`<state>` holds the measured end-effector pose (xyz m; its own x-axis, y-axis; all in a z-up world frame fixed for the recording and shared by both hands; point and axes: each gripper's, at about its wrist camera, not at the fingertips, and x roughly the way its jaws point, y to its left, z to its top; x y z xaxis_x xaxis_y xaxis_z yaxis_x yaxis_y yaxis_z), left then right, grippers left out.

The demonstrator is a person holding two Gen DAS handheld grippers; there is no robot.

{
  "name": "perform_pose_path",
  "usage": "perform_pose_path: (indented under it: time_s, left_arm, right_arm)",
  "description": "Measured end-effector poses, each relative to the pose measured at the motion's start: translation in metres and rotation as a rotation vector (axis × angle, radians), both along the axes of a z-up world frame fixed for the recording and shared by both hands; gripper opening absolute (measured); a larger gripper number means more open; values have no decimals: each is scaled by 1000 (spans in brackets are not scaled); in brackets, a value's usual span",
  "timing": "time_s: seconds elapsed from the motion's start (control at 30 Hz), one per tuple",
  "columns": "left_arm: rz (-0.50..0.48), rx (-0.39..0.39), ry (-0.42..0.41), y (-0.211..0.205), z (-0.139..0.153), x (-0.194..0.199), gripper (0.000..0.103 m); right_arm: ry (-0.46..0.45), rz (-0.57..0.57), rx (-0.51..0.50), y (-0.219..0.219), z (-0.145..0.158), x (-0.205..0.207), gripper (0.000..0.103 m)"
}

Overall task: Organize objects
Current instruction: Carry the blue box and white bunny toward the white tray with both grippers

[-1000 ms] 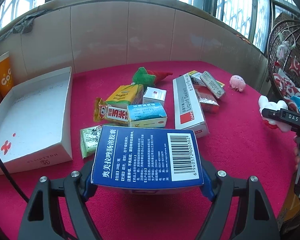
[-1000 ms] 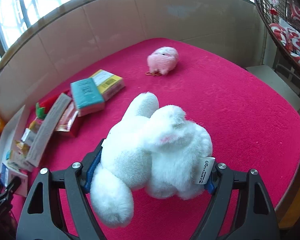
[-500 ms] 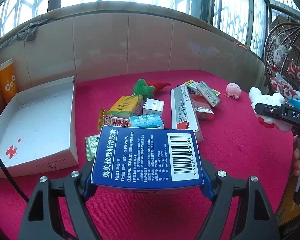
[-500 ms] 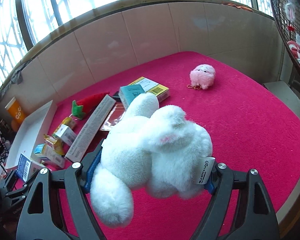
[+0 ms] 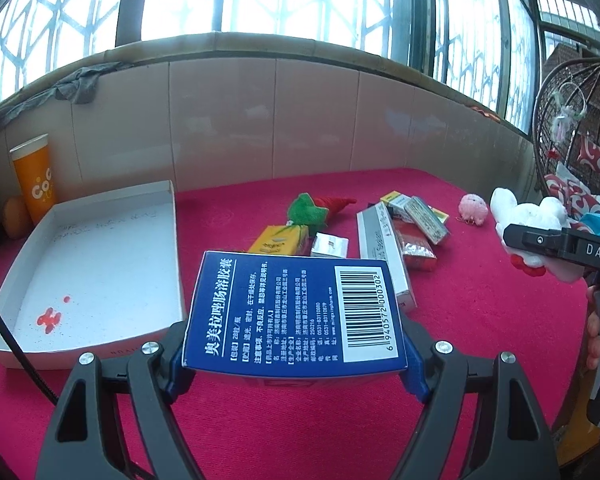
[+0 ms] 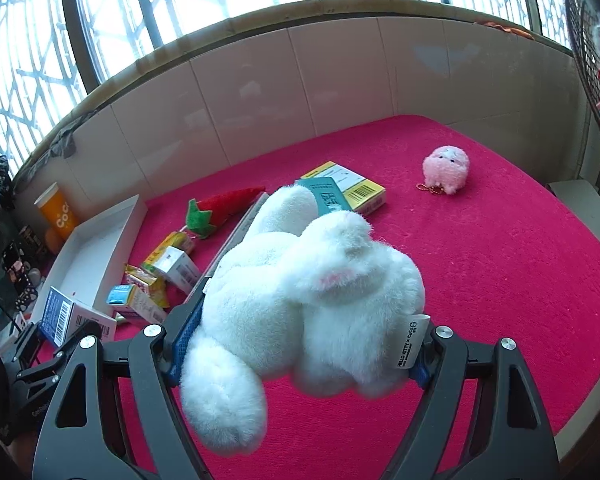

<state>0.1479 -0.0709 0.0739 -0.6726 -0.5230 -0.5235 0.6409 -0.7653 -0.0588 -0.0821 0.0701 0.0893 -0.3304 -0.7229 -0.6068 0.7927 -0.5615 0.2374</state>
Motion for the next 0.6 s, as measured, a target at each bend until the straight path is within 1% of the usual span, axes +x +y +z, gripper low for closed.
perform_pose_path:
  time_s: [0.13, 0.6]
  left_arm:
    - [30, -15, 9, -6, 5, 9, 81]
    - [158, -14, 52, -44, 15, 52, 81]
  right_arm:
    - [2, 22, 4, -8, 4, 6, 81]
    - [49, 98, 4, -51, 24, 39, 81]
